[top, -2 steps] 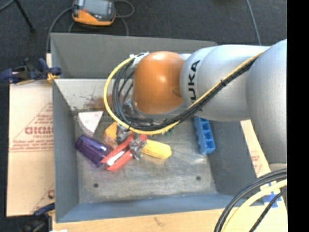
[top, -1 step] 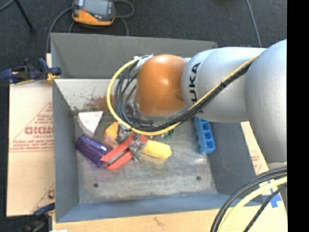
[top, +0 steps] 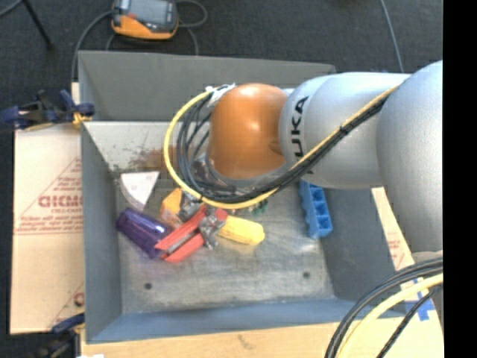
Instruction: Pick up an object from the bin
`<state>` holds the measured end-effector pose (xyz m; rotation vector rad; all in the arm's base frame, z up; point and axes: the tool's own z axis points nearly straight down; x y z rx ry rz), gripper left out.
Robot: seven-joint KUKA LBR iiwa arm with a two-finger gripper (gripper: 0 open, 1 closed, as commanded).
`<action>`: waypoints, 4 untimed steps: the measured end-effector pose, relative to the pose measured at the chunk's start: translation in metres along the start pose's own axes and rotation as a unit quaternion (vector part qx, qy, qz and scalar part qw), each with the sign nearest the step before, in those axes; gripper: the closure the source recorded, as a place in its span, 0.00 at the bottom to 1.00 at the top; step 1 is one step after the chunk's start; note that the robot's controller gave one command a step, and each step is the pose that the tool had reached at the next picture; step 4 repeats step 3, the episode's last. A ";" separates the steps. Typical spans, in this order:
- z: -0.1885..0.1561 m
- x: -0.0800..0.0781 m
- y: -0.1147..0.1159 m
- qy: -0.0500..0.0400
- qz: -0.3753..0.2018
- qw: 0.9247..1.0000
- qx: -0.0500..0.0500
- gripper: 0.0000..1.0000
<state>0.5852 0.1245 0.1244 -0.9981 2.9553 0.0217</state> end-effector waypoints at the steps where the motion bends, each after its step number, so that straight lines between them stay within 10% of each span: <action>1: 0.000 0.000 0.000 0.000 0.001 1.000 0.000 1.00; 4: 0.000 0.000 0.000 0.000 0.002 1.000 -0.001 1.00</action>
Offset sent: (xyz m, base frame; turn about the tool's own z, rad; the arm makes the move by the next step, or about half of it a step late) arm 0.0000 0.0000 0.0000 0.0000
